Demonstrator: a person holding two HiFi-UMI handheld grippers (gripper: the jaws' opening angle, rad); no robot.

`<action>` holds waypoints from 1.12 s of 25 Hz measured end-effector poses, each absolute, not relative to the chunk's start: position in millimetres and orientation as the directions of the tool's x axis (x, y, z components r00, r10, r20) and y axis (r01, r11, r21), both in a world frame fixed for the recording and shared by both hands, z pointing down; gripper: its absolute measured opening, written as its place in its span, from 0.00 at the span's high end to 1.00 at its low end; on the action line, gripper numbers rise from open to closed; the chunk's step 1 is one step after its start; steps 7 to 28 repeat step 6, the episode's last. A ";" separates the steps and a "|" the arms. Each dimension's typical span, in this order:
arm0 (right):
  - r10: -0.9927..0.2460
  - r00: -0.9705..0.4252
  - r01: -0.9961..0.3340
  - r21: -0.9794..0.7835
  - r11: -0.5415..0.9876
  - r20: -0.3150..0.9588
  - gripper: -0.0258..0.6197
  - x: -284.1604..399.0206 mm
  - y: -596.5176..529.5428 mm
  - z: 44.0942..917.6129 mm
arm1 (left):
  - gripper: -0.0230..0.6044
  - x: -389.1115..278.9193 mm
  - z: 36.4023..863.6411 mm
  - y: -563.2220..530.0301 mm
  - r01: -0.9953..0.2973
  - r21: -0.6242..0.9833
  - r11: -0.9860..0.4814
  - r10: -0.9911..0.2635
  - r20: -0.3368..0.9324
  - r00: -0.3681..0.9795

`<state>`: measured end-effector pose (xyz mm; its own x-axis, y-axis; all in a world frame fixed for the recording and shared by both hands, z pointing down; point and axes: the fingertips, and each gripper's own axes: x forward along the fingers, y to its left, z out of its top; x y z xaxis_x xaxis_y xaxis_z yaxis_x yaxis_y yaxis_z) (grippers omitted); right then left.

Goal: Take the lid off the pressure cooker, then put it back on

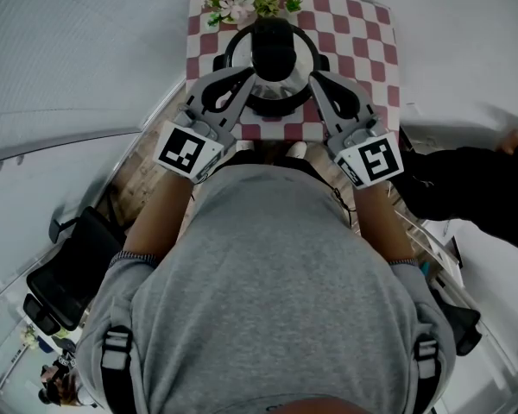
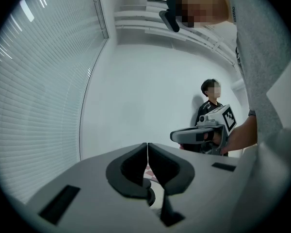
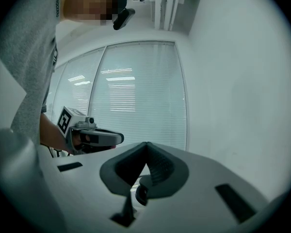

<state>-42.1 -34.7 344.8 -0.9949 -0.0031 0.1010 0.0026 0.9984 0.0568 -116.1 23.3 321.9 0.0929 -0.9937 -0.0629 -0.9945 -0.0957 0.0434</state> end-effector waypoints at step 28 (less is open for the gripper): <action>0.002 -0.995 0.009 0.061 0.998 0.104 0.95 -41.6 -35.8 343.0 | 0.93 -114.0 325.1 22.9 -0.995 0.036 -0.095 -0.995 -0.040 0.094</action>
